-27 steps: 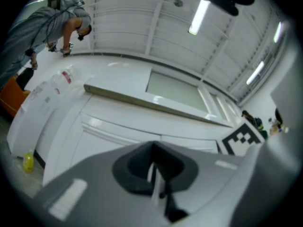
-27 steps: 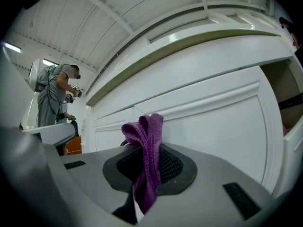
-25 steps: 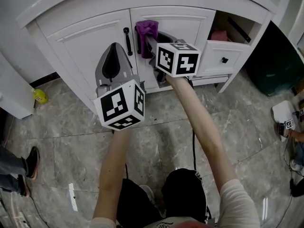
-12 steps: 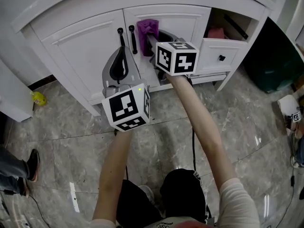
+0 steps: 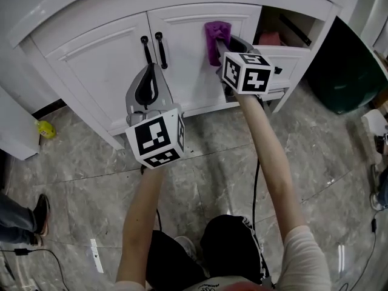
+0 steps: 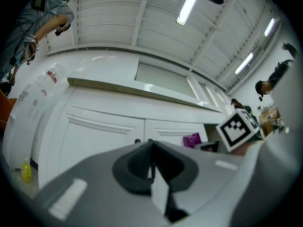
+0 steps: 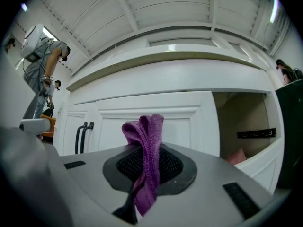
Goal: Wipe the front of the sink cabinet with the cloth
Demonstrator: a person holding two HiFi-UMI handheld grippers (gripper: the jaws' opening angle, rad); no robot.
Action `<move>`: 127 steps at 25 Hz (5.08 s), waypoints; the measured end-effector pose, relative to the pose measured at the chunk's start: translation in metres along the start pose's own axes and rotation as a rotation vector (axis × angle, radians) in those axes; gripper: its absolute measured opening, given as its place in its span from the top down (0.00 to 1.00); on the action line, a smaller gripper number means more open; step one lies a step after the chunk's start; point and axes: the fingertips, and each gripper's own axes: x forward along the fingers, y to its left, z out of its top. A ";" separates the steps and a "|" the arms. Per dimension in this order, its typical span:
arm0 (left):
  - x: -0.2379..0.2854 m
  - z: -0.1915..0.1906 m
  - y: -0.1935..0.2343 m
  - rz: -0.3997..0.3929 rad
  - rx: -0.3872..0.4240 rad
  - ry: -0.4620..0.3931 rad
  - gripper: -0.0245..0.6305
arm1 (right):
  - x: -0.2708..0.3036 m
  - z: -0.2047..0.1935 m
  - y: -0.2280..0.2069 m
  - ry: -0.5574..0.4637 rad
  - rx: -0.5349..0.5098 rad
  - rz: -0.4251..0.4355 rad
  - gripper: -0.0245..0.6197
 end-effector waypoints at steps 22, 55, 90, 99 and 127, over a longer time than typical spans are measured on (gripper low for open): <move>-0.022 -0.012 0.021 -0.040 0.081 0.043 0.96 | -0.038 -0.011 -0.121 0.022 0.008 -0.241 0.88; -0.057 -0.033 0.023 0.003 0.037 0.044 0.96 | 0.010 -0.101 0.167 0.040 0.118 0.305 0.88; -0.055 -0.045 0.022 0.000 0.021 0.056 0.96 | 0.004 -0.098 0.056 0.008 0.045 0.105 0.88; -0.054 -0.046 0.022 0.005 0.018 0.062 0.96 | -0.016 -0.099 -0.026 0.013 0.023 -0.074 0.88; -0.058 -0.042 0.024 0.012 -0.011 0.048 0.96 | -0.055 -0.093 -0.064 -0.018 0.078 -0.156 0.88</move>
